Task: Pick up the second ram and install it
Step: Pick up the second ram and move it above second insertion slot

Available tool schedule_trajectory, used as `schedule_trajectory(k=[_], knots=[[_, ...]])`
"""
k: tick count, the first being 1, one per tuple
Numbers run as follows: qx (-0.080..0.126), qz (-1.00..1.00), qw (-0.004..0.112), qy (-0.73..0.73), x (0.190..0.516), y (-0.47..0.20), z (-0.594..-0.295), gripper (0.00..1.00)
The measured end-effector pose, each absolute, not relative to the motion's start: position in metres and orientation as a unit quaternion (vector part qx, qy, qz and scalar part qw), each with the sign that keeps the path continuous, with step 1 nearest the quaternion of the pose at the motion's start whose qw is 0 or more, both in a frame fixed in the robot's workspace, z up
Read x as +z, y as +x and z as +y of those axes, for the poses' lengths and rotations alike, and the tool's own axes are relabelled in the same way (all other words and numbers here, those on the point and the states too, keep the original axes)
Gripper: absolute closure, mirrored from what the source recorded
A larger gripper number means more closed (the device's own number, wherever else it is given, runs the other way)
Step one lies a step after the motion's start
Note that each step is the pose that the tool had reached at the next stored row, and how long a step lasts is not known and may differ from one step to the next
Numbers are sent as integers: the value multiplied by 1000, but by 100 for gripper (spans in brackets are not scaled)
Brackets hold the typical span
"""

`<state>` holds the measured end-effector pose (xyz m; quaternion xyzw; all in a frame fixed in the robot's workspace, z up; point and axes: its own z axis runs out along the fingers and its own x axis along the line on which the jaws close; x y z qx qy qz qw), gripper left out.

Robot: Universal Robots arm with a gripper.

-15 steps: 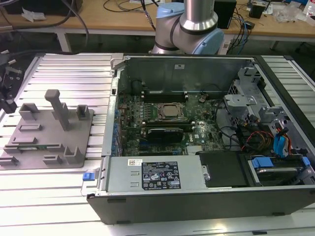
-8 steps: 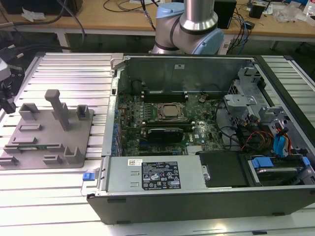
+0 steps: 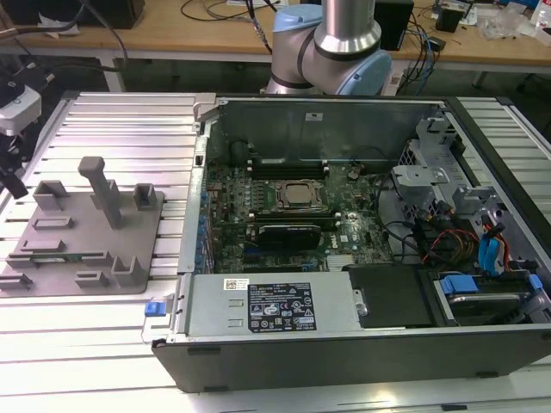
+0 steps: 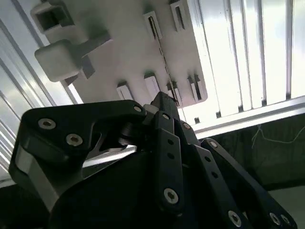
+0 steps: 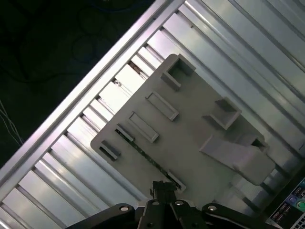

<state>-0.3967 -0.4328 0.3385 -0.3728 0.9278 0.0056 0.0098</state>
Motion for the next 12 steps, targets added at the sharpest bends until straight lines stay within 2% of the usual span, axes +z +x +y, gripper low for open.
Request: schedule_trajectory(k=[12], knots=[[0,874,6,-485,338,-397,-432,92]])
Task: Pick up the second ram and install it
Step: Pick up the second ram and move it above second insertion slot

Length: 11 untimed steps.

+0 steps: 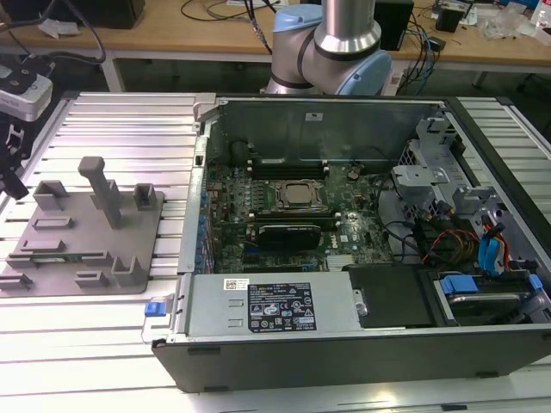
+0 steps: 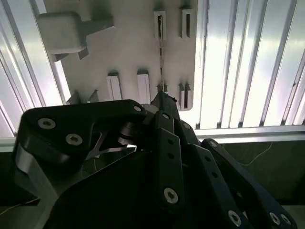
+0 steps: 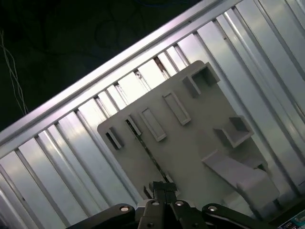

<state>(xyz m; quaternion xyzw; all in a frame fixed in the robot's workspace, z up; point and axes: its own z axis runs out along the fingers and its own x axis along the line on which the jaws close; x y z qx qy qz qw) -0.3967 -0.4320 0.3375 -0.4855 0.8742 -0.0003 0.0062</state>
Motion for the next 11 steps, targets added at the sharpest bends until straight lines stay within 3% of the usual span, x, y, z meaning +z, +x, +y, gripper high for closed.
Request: schedule_trajectory(k=[11], knots=[[-3,796,4,-605,334,-397,-432,92]])
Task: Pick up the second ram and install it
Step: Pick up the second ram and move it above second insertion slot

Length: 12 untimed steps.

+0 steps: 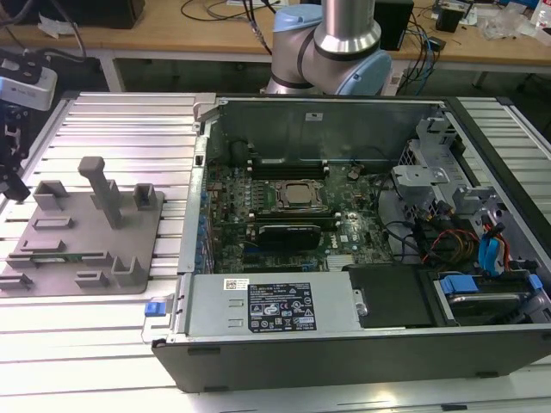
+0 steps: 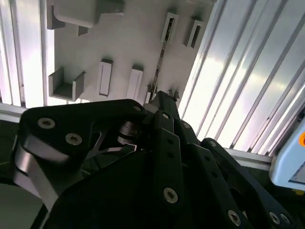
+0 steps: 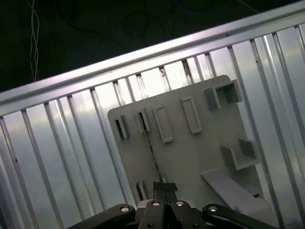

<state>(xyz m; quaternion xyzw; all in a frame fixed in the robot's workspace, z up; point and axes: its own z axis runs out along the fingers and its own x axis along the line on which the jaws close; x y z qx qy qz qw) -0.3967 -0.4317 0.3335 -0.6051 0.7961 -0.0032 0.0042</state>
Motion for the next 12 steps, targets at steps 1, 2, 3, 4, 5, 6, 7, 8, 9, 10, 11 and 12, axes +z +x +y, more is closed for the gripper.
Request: schedule_trajectory(k=[1,2,3,4,5,6,7,8,9,10,11,12], knots=[[-3,785,4,-620,333,-397,-432,92],[-3,781,4,-625,333,-397,-432,92],[-3,775,4,-631,332,-397,-432,92],[-3,772,4,-636,332,-397,-432,92],[-3,771,3,-636,332,-397,-432,92],[-3,771,3,-637,332,-397,-432,92],[-3,771,3,-637,332,-397,-432,92],[-3,771,4,-637,331,-397,-432,92],[-3,771,4,-637,329,-397,-432,92],[-3,771,3,-637,326,-397,-432,92],[-2,770,2,-638,322,-397,-432,92],[-1,768,1,-640,319,-397,-432,92]])
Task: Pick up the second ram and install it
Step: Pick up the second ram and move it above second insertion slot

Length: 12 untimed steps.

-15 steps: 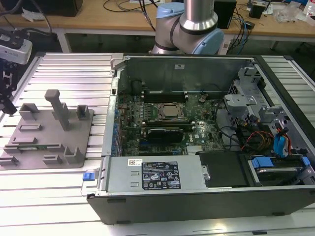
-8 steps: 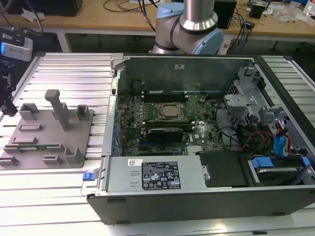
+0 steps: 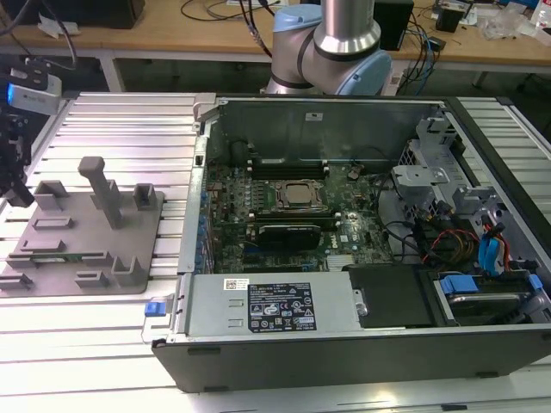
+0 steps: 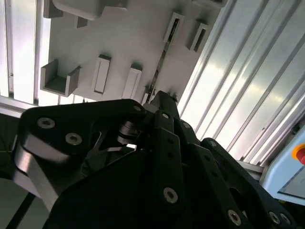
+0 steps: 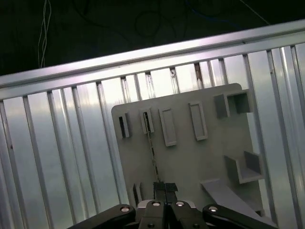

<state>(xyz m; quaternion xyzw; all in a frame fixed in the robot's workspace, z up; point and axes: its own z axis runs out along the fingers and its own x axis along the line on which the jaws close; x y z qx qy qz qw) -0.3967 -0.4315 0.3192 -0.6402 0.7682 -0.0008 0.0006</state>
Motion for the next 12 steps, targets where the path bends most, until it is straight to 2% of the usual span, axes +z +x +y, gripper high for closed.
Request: schedule_trajectory(k=[12], knots=[[5,762,-7,-647,292,-398,-431,92]])
